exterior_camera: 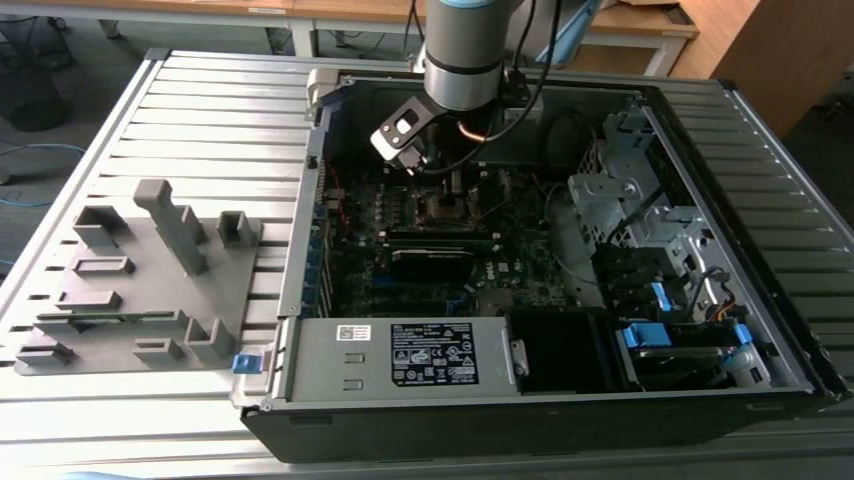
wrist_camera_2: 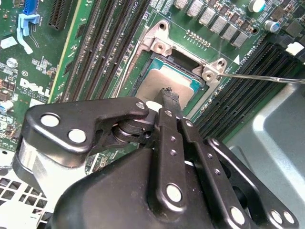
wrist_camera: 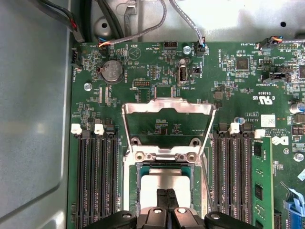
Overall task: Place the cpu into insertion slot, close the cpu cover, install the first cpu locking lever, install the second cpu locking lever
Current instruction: 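Place the cpu into insertion slot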
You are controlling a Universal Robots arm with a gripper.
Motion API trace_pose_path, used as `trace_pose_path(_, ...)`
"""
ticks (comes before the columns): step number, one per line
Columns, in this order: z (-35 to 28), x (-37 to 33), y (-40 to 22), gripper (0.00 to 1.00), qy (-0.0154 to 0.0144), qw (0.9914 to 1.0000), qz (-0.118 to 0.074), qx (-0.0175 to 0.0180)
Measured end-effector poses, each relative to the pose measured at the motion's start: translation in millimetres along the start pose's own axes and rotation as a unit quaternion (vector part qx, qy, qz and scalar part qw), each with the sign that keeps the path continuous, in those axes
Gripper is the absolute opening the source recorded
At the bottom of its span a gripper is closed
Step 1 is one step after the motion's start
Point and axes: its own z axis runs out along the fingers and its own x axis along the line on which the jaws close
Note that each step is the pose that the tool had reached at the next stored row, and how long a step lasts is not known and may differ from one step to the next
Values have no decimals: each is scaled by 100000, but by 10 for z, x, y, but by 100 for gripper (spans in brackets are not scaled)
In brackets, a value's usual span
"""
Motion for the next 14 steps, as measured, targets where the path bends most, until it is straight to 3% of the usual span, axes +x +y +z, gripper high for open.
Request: trace_pose_path(14,55,25,-3,10,-5,100000,-1,3)
